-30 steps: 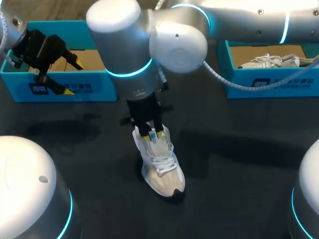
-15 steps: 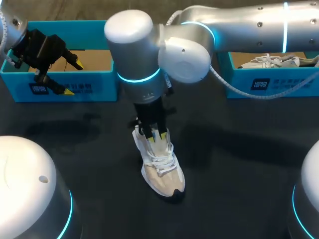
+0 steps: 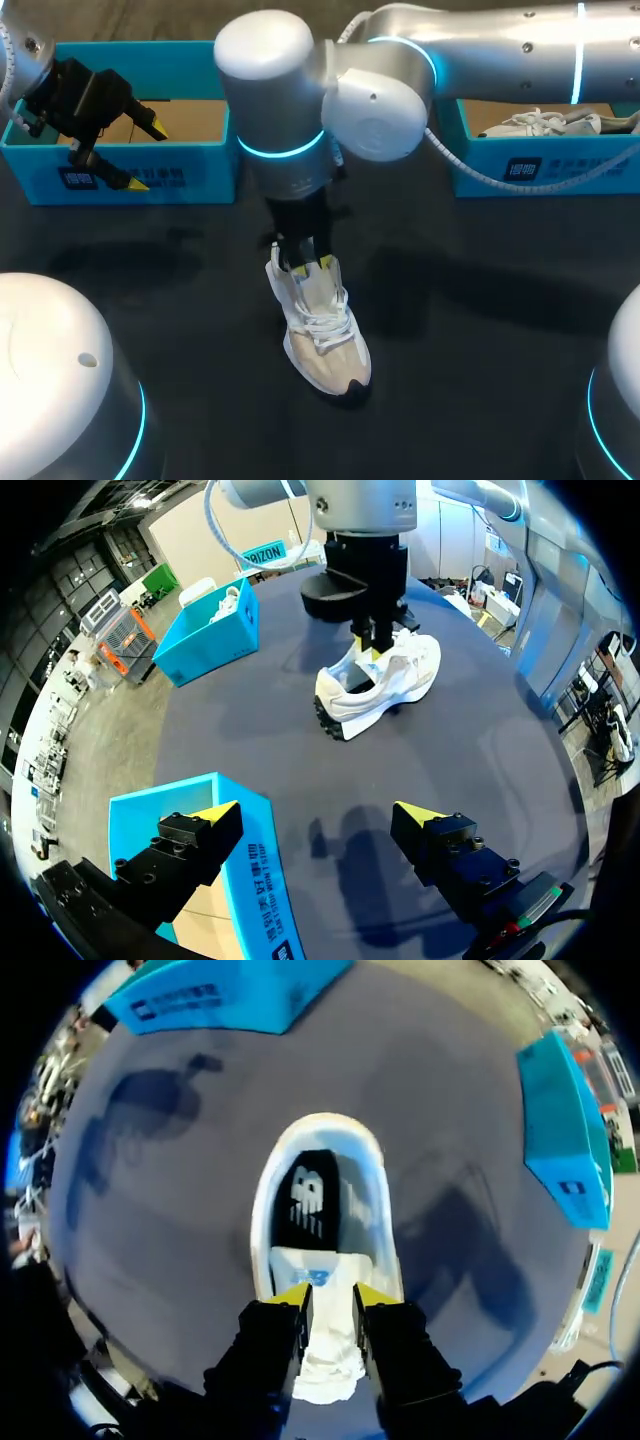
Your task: Take the shoe out of the shoebox, open the shoe tongue, remove and reinsert the insole, then place the shoe into the shoebox
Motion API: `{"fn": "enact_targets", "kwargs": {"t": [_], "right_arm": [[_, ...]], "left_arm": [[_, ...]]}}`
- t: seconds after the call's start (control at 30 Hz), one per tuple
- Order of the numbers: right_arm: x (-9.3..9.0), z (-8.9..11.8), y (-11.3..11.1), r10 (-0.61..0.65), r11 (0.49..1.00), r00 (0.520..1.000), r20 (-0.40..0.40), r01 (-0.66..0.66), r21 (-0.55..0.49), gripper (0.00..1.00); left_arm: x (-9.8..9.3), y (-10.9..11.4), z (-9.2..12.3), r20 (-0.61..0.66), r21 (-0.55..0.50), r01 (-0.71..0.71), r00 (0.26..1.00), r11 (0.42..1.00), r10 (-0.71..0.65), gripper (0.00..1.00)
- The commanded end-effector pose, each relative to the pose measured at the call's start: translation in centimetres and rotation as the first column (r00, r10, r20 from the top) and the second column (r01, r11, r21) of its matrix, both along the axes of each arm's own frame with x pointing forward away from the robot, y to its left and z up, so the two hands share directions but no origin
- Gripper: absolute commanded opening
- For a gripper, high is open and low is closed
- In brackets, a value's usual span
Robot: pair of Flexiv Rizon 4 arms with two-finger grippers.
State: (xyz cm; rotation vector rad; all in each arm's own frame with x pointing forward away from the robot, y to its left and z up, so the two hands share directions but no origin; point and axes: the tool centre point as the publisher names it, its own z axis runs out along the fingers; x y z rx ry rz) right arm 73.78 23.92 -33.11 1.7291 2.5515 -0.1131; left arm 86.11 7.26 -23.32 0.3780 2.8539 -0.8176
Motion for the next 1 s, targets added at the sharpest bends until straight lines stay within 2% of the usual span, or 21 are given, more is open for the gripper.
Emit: {"fn": "enact_targets", "kwargs": {"t": [0.03,0.1,0.2,0.33,0.47,0.57,0.6,0.67,0.7,0.73,0.77,1.0], "right_arm": [[0.6,-1.7,0.2,0.057,0.998,0.998,-0.03,-0.056,0.033,0.36],[0.7,-1.9,0.1,0.078,0.996,0.997,-0.022,-0.077,0.036,0.38],[0.7,-0.9,-0.7,0.124,0.992,0.992,0.03,-0.125,0.034,0.41],[1.3,1.4,-2.2,0.297,0.954,0.946,0.127,-0.299,-0.008,0.45],[2.4,2.8,-2.5,0.509,0.861,0.846,0.158,-0.504,-0.071,0.48],[3.3,3.3,-2.5,0.641,0.768,0.754,0.148,-0.63,-0.113,0.51],[3.5,3.4,-2.4,0.696,0.718,0.704,0.14,-0.682,-0.139,0.58],[3.8,3.7,-2.1,0.774,0.633,0.618,0.14,-0.762,-0.136,0.61],[3.8,3.8,-1.9,0.807,0.59,0.578,0.12,-0.798,-0.125,0.57],[4.0,3.8,-1.9,0.793,0.608,0.606,0.068,-0.779,-0.151,0.8],[4.0,3.8,-1.9,0.793,0.608,0.606,0.068,-0.779,-0.151,1.0],[4.0,3.8,-1.9,0.793,0.608,0.606,0.068,-0.779,-0.151,1.0]], "left_arm": [[0.0,0.0,0.0,-0.001,0.004,0.0,1.0,1.0,0.0,1.0],[0.0,0.0,0.0,-0.001,0.004,0.0,1.0,1.0,0.0,1.0],[0.0,0.0,0.0,-0.001,0.004,0.0,1.0,1.0,0.0,1.0],[0.0,0.0,0.0,-0.001,0.004,0.0,1.0,1.0,0.0,1.0],[0.0,0.0,0.0,-0.001,0.004,0.0,1.0,1.0,0.0,1.0],[0.0,0.0,0.0,-0.001,0.004,0.0,1.0,1.0,0.0,1.0],[0.0,0.0,0.0,-0.001,0.004,0.0,1.0,1.0,0.0,1.0],[0.0,0.0,0.0,-0.001,0.004,0.0,1.0,1.0,0.0,1.0],[0.0,0.0,0.0,-0.001,0.004,0.0,1.0,1.0,0.0,1.0],[0.0,0.0,0.0,-0.001,0.004,0.0,1.0,1.0,0.0,1.0],[0.0,0.0,0.0,-0.001,0.004,0.0,1.0,1.0,0.0,1.0],[0.0,0.0,0.0,-0.001,0.004,0.0,1.0,1.0,0.0,1.0]]}}
